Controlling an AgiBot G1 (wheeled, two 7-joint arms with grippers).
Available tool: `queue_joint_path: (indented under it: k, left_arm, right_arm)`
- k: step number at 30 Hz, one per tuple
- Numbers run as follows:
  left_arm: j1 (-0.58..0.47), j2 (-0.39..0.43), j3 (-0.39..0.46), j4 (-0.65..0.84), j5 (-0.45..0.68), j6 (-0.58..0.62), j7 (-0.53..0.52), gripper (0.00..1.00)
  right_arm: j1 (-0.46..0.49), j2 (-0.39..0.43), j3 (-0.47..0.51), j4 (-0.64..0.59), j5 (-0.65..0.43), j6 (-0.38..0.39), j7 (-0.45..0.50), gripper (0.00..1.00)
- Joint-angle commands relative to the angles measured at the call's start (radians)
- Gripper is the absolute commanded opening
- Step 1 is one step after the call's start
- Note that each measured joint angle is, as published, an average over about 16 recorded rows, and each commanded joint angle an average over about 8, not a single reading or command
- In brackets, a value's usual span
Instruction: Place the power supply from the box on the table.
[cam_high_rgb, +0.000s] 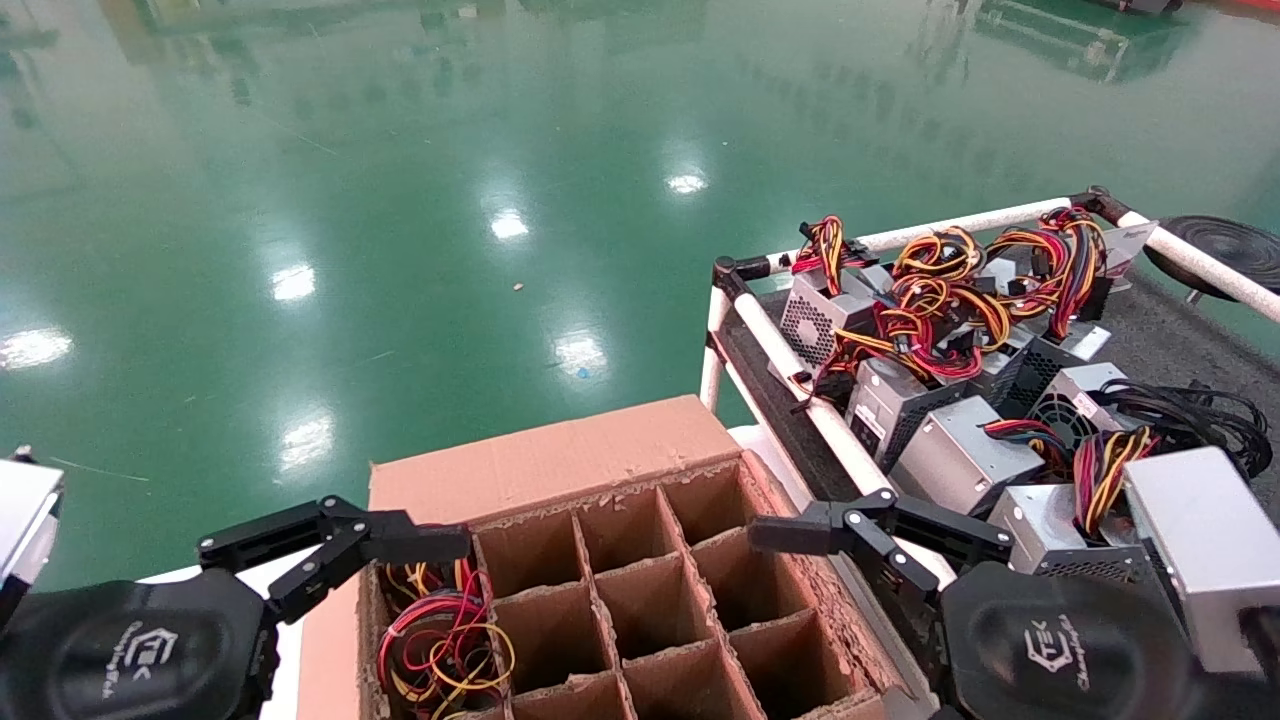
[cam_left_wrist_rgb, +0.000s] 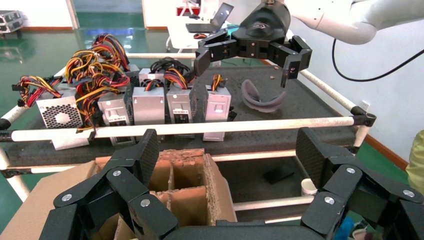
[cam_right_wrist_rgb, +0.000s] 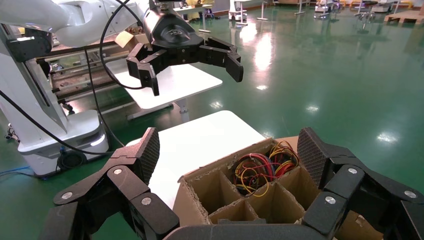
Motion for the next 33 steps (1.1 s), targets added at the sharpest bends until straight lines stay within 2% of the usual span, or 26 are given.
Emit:
queue_joint_path:
  k: [1,33]
  left_arm:
    - [0.0,0.0,0.0,0.0,0.0,0.0,0.0,0.0]
    - [0.0,0.0,0.0,0.0,0.0,0.0,0.0,0.0]
  right_arm:
    - [0.0,0.0,0.0,0.0,0.0,0.0,0.0,1.0]
    - [0.0,0.0,0.0,0.0,0.0,0.0,0.0,1.0]
